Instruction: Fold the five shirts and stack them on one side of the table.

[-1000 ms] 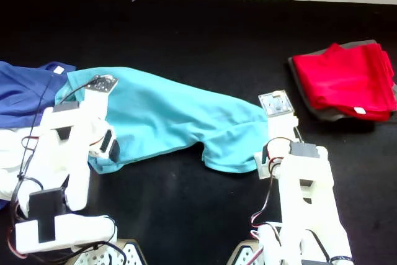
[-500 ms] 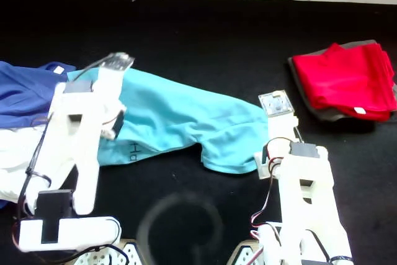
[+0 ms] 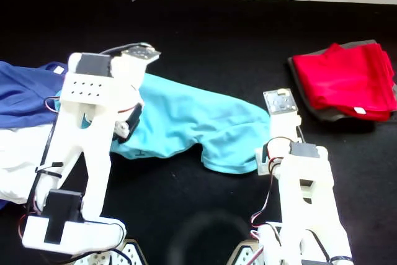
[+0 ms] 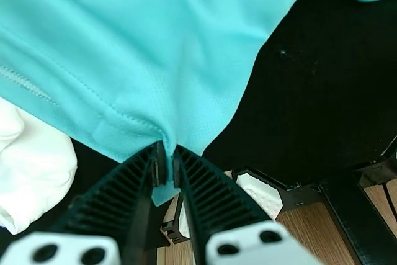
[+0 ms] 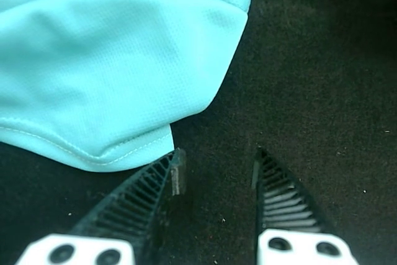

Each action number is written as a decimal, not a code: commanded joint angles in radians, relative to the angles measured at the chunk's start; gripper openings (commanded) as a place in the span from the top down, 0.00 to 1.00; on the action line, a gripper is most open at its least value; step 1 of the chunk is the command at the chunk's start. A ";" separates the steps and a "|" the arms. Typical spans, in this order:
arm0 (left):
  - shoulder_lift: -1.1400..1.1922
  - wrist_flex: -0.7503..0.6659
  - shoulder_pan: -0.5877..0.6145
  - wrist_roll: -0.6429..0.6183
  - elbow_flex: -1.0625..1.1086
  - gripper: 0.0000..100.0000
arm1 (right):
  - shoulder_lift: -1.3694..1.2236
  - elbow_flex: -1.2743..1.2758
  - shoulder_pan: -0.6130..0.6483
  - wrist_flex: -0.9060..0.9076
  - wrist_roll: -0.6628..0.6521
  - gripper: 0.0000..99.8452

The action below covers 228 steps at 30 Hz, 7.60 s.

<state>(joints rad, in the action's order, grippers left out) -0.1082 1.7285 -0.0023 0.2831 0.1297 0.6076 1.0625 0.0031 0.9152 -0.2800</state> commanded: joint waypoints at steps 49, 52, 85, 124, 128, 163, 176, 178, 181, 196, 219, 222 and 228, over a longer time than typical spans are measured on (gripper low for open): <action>0.225 -0.445 -0.217 -0.038 0.466 0.81 | -0.581 -0.294 -0.047 -0.058 0.077 0.82; 0.107 -0.443 -0.280 -0.038 0.501 0.81 | -0.578 -0.303 -0.097 -0.008 0.075 0.82; 0.423 -0.400 0.110 0.164 0.071 0.81 | -0.087 -0.111 0.015 0.073 0.029 0.82; -0.019 -0.565 0.120 0.374 0.625 0.81 | -0.079 -0.113 0.016 0.077 0.025 0.82; -0.019 -0.583 0.170 0.411 0.641 0.81 | -0.079 -0.117 0.016 0.077 0.025 0.82; -0.030 -0.157 -0.153 0.186 0.398 0.86 | -0.087 -0.117 0.016 0.071 0.025 0.82; -0.030 -0.190 0.117 0.336 0.455 0.86 | -0.077 -0.113 0.016 0.074 0.025 0.82; -0.030 -0.190 0.143 0.341 0.461 0.86 | -0.077 -0.117 0.016 0.073 0.025 0.82; -0.031 -0.226 0.156 0.341 0.513 0.86 | -0.077 -0.117 0.016 0.073 0.025 0.82; -0.374 -0.546 0.179 0.334 0.883 0.86 | -0.084 -0.117 0.016 0.071 0.023 0.82; -0.383 -0.250 0.168 0.288 0.473 0.99 | -0.088 -0.085 0.016 0.015 0.032 0.82; -0.383 -0.149 0.140 0.261 0.352 0.99 | -0.088 -0.087 0.016 0.019 0.032 0.82; -0.375 -0.109 0.081 0.193 0.262 0.99 | -0.088 -0.185 -0.013 0.097 0.100 0.82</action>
<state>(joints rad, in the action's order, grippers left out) -0.4657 1.6072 0.1066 0.4979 0.4488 0.5017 0.9659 0.0123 0.9628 -0.2202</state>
